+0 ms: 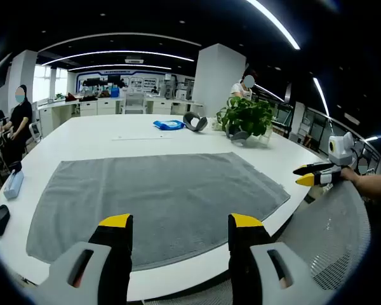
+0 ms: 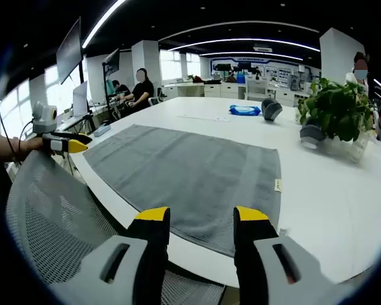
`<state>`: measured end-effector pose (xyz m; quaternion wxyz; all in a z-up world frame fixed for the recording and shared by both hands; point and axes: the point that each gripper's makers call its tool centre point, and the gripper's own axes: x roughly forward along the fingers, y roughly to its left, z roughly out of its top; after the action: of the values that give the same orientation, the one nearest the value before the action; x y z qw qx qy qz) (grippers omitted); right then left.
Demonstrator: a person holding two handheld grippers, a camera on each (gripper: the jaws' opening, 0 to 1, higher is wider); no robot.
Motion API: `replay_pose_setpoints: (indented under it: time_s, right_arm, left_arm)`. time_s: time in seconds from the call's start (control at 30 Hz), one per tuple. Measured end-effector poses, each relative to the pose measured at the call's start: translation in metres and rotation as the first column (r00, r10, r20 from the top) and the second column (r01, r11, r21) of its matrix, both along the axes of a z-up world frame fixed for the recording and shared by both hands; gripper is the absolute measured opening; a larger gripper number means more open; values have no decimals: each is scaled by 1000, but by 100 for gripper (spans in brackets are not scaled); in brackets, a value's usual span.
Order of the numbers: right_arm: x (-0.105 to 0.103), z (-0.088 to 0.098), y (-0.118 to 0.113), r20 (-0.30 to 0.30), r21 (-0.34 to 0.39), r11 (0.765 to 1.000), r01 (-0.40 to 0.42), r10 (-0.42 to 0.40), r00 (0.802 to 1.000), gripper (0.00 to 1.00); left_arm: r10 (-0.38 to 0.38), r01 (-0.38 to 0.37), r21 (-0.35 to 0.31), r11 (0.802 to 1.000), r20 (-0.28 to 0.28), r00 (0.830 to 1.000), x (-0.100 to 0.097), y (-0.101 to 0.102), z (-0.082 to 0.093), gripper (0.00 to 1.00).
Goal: Fold the towel on the table until its edges align and the towel forms a compact rectangular stack.
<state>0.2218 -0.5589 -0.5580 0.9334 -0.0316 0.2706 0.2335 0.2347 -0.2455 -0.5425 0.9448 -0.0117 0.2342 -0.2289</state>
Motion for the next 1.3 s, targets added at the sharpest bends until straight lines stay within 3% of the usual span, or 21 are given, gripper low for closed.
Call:
replay_pose_setpoints:
  time_s: [0.13, 0.27, 0.5, 0.63, 0.73, 0.87, 0.9, 1.0, 1.17, 1.3]
  right_arm:
    - [-1, 0, -3, -6, -1, 1000, 13, -13, 1000, 37]
    - [-3, -12, -14, -79, -21, 997, 74, -76, 994, 39]
    - [-5, -18, -25, -110, -86, 990, 113, -122, 986, 40]
    - [-5, -20, -24, -120, -99, 989, 108, -119, 986, 40]
    - [-7, -23, -16, -137, -100, 993, 57, -70, 988, 40]
    - [-18, -35, -2, -204, -151, 985, -86, 54, 977, 35]
    - [-19, -35, 2, -204, -157, 981, -115, 82, 975, 34]
    - [-18, -24, 24, -128, -95, 974, -207, 194, 973, 34]
    - [-24, -28, 28, -156, -76, 965, -252, 238, 959, 27]
    - [-27, -27, 34, -159, -59, 956, -288, 276, 948, 27]
  left_arm:
    - [-10, 10, -2, 1000, -6, 1000, -1, -2, 0, 62]
    - [-19, 19, -9, 1000, -21, 1000, -2, -4, -2, 61]
    - [-15, 15, -33, 999, -25, 1000, 1, -6, 3, 59]
    - [-19, 18, -19, 1000, -54, 998, 0, -6, -2, 58]
    - [-8, 7, -22, 1000, -56, 998, 1, -3, -3, 57]
    - [15, -16, -34, 999, -37, 999, 3, 2, 0, 55]
    - [13, -14, -32, 999, -38, 999, 3, 2, -1, 56]
    - [30, -29, 21, 999, -51, 998, 3, 10, -9, 55]
    - [89, -90, -14, 996, -20, 996, 5, 14, -2, 56]
    - [51, -50, 16, 999, -53, 997, 2, 5, -7, 56]
